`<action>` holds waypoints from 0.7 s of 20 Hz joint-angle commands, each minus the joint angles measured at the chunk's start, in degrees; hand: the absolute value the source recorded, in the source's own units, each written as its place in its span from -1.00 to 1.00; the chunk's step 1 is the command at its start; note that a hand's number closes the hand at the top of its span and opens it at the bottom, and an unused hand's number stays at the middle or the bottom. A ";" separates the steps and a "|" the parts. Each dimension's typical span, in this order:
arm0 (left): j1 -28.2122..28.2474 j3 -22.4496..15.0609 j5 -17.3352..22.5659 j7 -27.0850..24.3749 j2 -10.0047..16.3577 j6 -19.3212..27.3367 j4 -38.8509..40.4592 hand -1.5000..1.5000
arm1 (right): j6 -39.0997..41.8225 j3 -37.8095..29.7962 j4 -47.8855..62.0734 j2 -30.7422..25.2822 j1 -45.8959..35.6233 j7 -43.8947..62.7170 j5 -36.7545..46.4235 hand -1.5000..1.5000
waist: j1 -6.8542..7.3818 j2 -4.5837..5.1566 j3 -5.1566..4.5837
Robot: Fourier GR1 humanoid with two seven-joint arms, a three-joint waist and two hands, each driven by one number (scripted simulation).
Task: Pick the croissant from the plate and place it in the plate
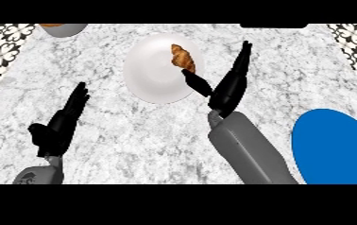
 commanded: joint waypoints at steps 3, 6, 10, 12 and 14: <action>0.67 1.46 1.33 1.95 1.31 -2.17 -2.44 0.00 | -1.46 6.39 -15.23 -6.69 13.34 -7.48 -7.10 -1.00 | -0.61 0.00 -0.01; 0.11 1.58 0.54 2.35 0.14 -0.59 -3.04 0.00 | -4.11 9.71 -19.23 -9.01 18.73 -12.29 -10.57 -1.00 | -0.56 0.05 -0.01; 3.43 1.39 0.00 3.17 -0.08 -0.79 -6.15 0.00 | -8.69 13.86 -16.87 -11.43 23.41 -20.25 -18.36 -1.00 | -0.21 0.14 0.03; 0.85 2.52 -1.12 -3.69 -0.72 -1.43 3.14 0.00 | -4.28 12.56 -21.28 -11.97 26.30 -20.80 -17.16 -1.00 | -0.77 0.10 -0.04; 3.10 1.20 -2.12 -3.67 -2.10 -1.08 0.60 0.00 | -6.88 11.88 -17.21 -12.05 25.00 -26.78 -23.68 -1.00 | -0.43 0.14 -0.01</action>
